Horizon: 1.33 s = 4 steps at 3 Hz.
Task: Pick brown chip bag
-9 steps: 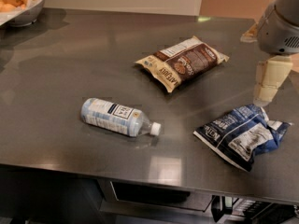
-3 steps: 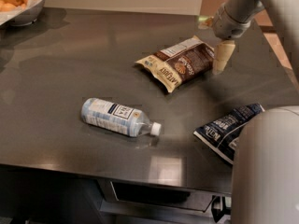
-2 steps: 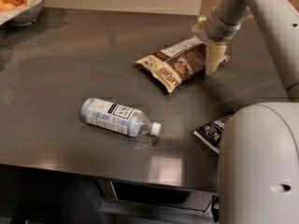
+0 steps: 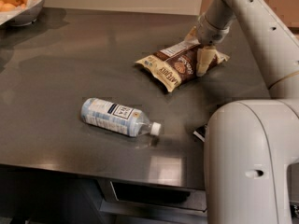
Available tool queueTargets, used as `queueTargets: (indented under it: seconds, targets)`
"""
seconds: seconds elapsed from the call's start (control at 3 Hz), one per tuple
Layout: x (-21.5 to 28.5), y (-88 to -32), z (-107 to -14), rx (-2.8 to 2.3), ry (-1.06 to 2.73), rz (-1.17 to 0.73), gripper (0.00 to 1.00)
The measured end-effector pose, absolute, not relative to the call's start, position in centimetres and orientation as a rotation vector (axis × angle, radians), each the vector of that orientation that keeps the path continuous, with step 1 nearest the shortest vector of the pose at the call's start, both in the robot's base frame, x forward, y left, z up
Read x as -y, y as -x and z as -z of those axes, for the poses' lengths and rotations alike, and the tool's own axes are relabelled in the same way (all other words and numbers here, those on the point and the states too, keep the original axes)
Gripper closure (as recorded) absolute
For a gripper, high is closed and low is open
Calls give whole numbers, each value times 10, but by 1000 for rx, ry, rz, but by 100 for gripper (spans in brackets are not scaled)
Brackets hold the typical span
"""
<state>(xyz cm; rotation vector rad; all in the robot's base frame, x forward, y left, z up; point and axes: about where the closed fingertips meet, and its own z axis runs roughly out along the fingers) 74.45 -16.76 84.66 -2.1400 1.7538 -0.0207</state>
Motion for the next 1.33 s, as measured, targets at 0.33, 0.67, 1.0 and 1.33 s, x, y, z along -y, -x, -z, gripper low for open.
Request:
queueTargets:
  seconds: [0.33, 0.67, 1.0, 1.33]
  targets:
    - [166, -747, -844, -1775, 2137, 15, 41]
    - [165, -753, -851, -1809, 2116, 60, 65]
    - [168, -755, -865, -1874, 2078, 119, 88]
    - [174, -750, -883, -1942, 2028, 145, 100]
